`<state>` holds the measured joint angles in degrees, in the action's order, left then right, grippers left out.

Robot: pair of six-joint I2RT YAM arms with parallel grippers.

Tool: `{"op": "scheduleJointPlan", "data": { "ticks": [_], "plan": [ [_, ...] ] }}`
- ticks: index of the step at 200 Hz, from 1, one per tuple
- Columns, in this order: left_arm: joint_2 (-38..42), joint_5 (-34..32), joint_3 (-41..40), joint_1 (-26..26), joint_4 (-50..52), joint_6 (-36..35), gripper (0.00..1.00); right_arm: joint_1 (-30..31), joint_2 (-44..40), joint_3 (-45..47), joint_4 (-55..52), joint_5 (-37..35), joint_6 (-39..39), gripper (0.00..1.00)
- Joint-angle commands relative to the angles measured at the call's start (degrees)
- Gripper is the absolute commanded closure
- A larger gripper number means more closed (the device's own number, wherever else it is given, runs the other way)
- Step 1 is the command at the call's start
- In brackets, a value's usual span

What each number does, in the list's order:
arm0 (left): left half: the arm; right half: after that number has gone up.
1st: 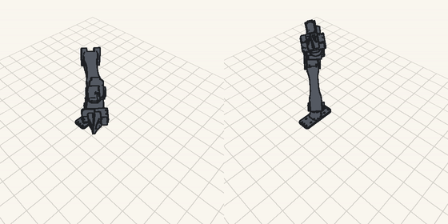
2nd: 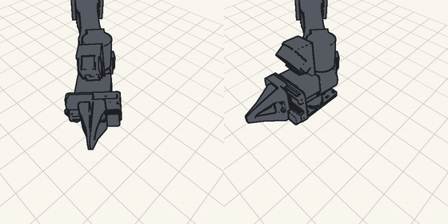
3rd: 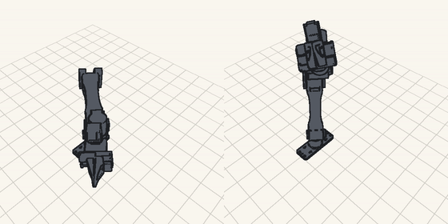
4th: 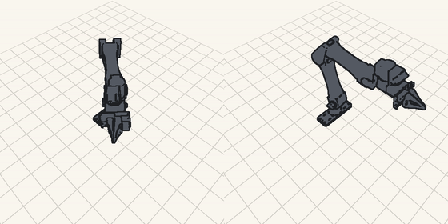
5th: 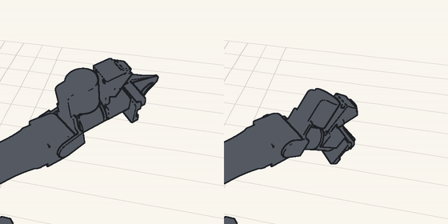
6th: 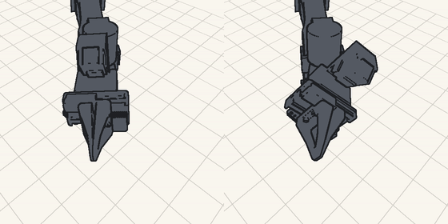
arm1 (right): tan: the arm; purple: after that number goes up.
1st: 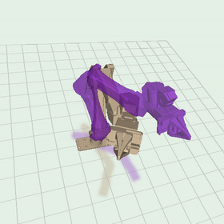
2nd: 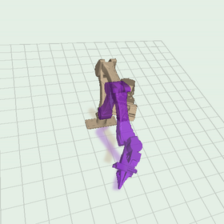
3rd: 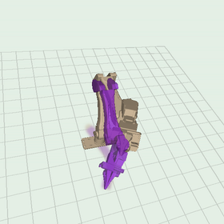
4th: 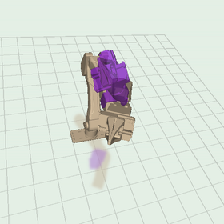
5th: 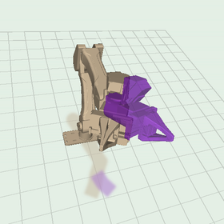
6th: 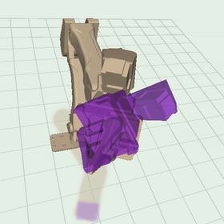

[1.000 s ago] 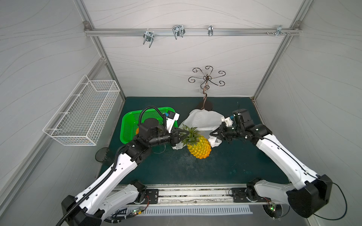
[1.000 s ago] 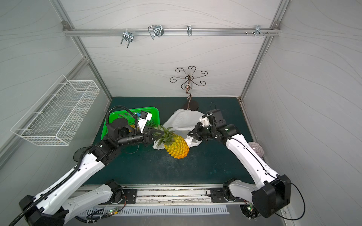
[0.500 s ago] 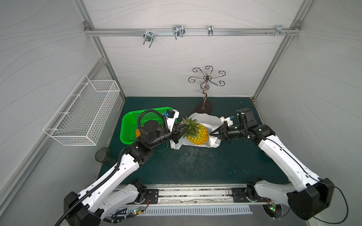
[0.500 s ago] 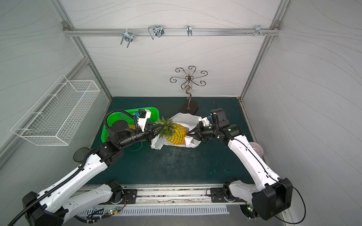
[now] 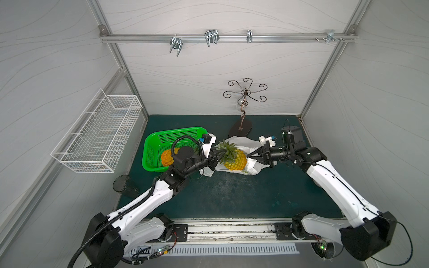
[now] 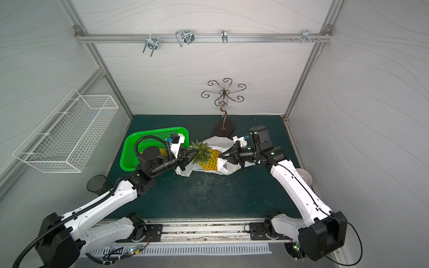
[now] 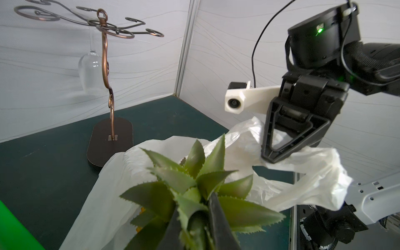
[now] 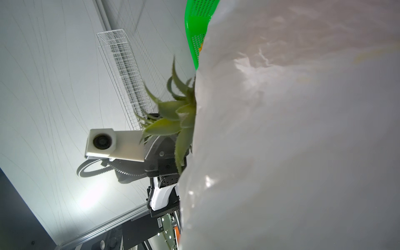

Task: Place the pineapple into a plastic bag & tie a knot
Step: Place the pineapple in the plastic bag.

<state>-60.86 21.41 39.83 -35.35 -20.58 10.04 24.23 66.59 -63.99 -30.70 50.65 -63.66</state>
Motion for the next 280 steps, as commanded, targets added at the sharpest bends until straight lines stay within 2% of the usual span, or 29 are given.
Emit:
{"op": "scheduleJointPlan", "data": {
  "ticks": [1,37,61,95,119,138,153,173,197,225,257,280],
  "plan": [
    [-0.11,0.90,2.54,-1.09,-15.96,-1.96,1.00,-0.50,-0.02,-2.49,0.29,2.25,-0.42,1.00],
    [-3.06,5.48,1.18,-1.66,-20.86,-4.89,1.00,-1.19,1.35,-4.42,0.25,2.91,0.09,1.00],
    [-4.39,10.15,0.07,-1.99,-23.34,-9.67,1.00,-1.64,2.57,-5.59,-0.15,3.58,1.11,1.00],
    [-5.21,16.57,2.62,-2.35,-12.54,-21.95,1.00,-2.46,4.38,-7.91,-2.62,4.86,3.97,1.00],
    [-6.65,18.50,4.85,-2.84,-5.14,-28.69,1.00,-2.84,5.47,-9.28,-2.70,5.76,5.16,1.00],
    [-8.95,16.99,6.33,-3.55,-1.86,-33.00,1.00,-2.80,5.93,-9.93,-1.31,7.19,5.40,1.00],
    [-11.36,12.81,6.74,-4.26,-3.14,-34.71,1.00,-2.87,5.95,-10.31,0.08,8.20,5.22,1.00],
    [-14.56,6.92,7.16,-5.01,-10.37,-34.75,1.00,-2.87,5.62,-10.79,0.02,9.32,5.72,1.00],
    [-17.64,0.83,8.06,-5.60,-17.78,-30.95,1.00,-2.86,4.94,-10.72,-0.57,9.88,6.92,1.00],
    [-18.33,-2.15,7.16,-5.49,-24.70,-26.39,1.00,-3.04,4.33,-10.63,-6.65,8.94,12.69,1.00],
    [-17.80,-5.41,6.76,-5.52,-26.19,-23.35,1.00,-3.63,3.77,-9.26,-14.69,6.30,20.41,1.00],
    [-19.03,-7.33,7.27,-5.58,-26.99,-20.85,1.00,-3.66,3.56,-7.57,-14.73,7.24,21.34,1.00]
  ]
}}
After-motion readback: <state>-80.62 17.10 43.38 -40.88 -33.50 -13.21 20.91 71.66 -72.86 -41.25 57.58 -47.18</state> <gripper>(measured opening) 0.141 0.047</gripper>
